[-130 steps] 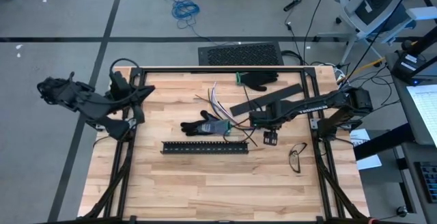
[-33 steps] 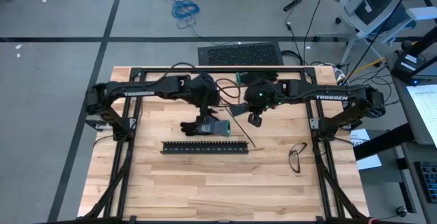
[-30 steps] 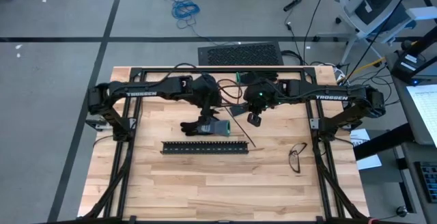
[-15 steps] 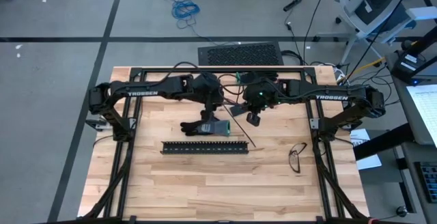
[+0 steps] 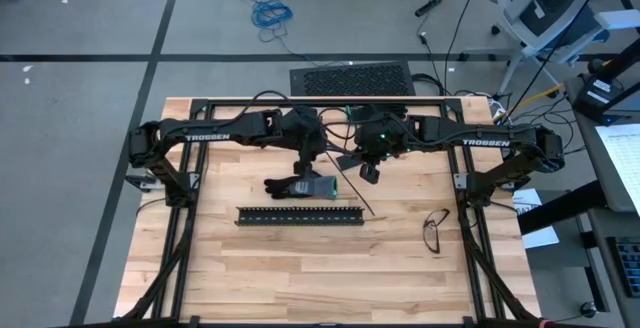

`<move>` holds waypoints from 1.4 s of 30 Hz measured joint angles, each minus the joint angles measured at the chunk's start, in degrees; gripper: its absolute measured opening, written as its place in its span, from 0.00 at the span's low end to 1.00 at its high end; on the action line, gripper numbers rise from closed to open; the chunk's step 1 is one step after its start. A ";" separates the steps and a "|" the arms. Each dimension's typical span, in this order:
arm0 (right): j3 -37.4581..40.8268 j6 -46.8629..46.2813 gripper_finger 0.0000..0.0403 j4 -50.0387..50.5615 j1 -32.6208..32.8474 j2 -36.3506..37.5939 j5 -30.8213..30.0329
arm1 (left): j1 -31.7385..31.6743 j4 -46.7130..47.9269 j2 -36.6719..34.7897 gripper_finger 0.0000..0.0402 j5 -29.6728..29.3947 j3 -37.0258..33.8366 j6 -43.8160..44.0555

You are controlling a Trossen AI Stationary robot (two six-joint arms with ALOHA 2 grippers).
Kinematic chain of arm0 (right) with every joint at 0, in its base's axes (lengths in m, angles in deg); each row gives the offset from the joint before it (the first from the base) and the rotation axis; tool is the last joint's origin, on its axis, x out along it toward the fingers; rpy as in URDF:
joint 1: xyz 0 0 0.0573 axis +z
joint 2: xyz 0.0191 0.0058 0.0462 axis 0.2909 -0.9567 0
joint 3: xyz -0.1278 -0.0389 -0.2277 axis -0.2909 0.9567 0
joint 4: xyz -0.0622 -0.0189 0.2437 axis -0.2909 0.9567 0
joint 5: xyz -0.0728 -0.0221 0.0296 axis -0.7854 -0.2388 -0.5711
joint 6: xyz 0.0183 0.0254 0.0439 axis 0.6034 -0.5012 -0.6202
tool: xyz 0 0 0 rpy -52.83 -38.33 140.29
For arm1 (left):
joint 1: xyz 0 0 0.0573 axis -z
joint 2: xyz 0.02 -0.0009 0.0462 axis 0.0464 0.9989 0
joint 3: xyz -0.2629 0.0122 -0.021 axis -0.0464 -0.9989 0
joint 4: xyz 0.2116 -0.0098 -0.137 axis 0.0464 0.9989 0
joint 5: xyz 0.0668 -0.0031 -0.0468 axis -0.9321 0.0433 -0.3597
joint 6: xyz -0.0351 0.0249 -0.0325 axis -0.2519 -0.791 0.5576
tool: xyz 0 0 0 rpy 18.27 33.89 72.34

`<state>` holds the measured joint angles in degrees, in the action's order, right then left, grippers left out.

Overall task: Ziptie cables
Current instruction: Put the zip tied cable wires into the black cable duct

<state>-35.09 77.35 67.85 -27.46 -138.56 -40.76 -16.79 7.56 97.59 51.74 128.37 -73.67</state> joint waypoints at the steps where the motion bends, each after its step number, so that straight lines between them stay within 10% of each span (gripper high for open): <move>1: 0.00 0.00 0.04 -0.17 0.00 0.00 0.00 | 0.00 -0.78 0.36 0.40 -0.02 0.00 0.07; 15: 0.00 -0.13 0.04 -4.11 0.01 0.00 1.72 | -0.26 -3.34 1.19 0.39 1.21 -0.04 -2.92; 24: -0.18 -0.23 0.04 -7.44 0.00 0.00 1.46 | -1.27 -4.07 1.21 0.03 -2.48 -0.04 -2.71; 42: -7.41 2.93 0.03 -0.68 -1.99 0.07 0.09 | -2.73 0.07 1.30 0.22 -8.33 -0.11 1.95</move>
<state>-42.50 80.28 67.17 -29.45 -138.49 -40.67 -19.52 7.63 98.88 43.41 128.26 -71.72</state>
